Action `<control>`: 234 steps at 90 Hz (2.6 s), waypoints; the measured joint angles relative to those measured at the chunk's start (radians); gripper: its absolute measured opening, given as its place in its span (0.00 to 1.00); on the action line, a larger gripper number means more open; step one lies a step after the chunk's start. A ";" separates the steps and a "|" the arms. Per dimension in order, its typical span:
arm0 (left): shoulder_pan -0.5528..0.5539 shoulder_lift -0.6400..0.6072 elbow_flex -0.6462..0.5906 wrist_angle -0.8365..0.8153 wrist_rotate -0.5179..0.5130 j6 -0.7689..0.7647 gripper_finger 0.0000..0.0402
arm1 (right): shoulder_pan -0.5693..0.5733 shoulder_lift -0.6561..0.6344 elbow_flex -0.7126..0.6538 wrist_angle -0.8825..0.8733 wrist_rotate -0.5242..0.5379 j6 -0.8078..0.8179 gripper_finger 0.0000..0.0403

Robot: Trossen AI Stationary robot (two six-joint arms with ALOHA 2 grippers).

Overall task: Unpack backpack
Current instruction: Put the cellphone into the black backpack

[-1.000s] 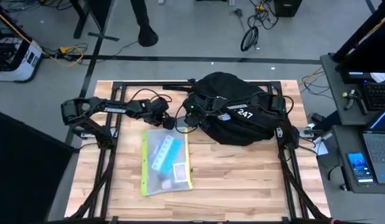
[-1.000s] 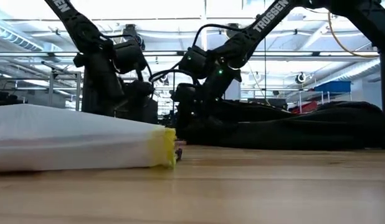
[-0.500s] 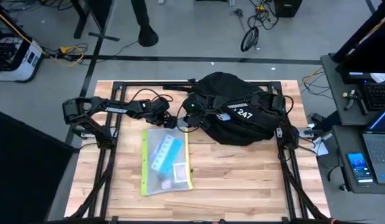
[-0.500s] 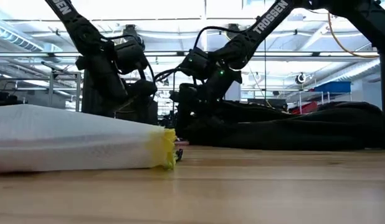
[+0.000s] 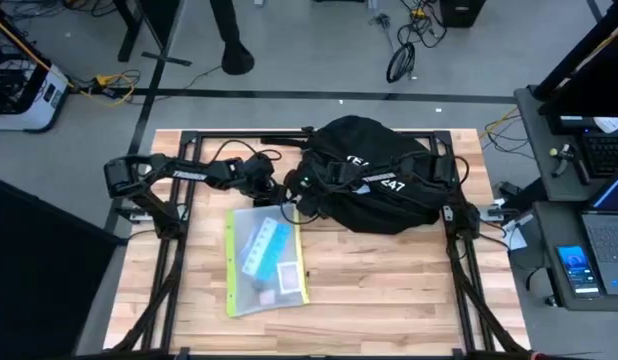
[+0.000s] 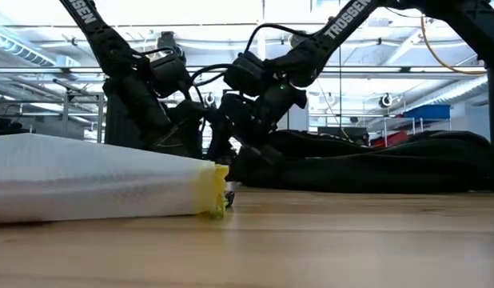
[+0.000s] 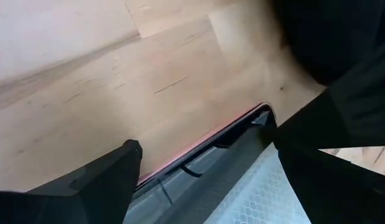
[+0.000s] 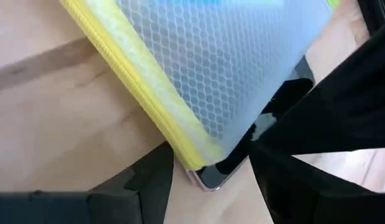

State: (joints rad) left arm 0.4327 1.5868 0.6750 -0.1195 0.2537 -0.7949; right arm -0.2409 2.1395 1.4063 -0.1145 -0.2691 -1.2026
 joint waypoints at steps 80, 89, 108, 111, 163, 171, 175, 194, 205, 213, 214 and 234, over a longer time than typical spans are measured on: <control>-0.277 -0.205 0.028 -0.498 -0.107 -0.256 0.90 | -0.005 -0.002 0.002 0.000 0.006 0.127 0.49; -0.340 -0.199 0.010 -0.495 -0.098 -0.330 0.90 | -0.012 -0.002 0.002 0.003 0.008 0.144 0.49; -0.382 -0.200 -0.016 -0.493 -0.143 -0.430 0.90 | -0.024 -0.003 0.002 0.018 0.009 0.144 0.49; -0.373 -0.200 -0.016 -0.485 -0.169 -0.436 0.90 | -0.026 -0.004 0.002 0.020 0.009 0.145 0.49; -0.283 -0.095 -0.040 -0.273 -0.283 -0.441 0.90 | -0.052 -0.004 0.002 -0.003 0.004 -0.031 0.49; -0.254 -0.090 -0.040 -0.258 -0.263 -0.412 0.90 | -0.052 -0.004 0.002 -0.025 0.004 -0.039 0.49; -0.238 -0.089 -0.041 -0.240 -0.258 -0.394 0.90 | -0.050 -0.002 0.002 -0.030 0.003 -0.040 0.49; -0.148 -0.082 -0.048 -0.125 -0.254 -0.282 0.90 | -0.039 0.028 0.004 -0.044 0.001 -0.068 0.49; -0.092 -0.080 -0.048 -0.093 -0.241 -0.224 0.90 | -0.026 0.034 0.004 -0.037 0.011 -0.076 0.49; -0.049 -0.080 -0.048 -0.086 -0.207 -0.176 0.90 | -0.020 0.038 0.004 -0.011 0.008 -0.092 0.49; -0.045 -0.080 -0.048 -0.086 -0.203 -0.170 0.90 | -0.019 0.038 0.004 -0.006 0.007 -0.093 0.49; -0.009 -0.068 -0.047 -0.065 -0.157 -0.109 0.90 | -0.011 0.044 0.000 0.069 -0.003 -0.058 0.49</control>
State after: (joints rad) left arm 0.4232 1.5192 0.6281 -0.1841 0.0967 -0.9038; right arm -0.2522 2.1836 1.4061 -0.0451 -0.2726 -1.2602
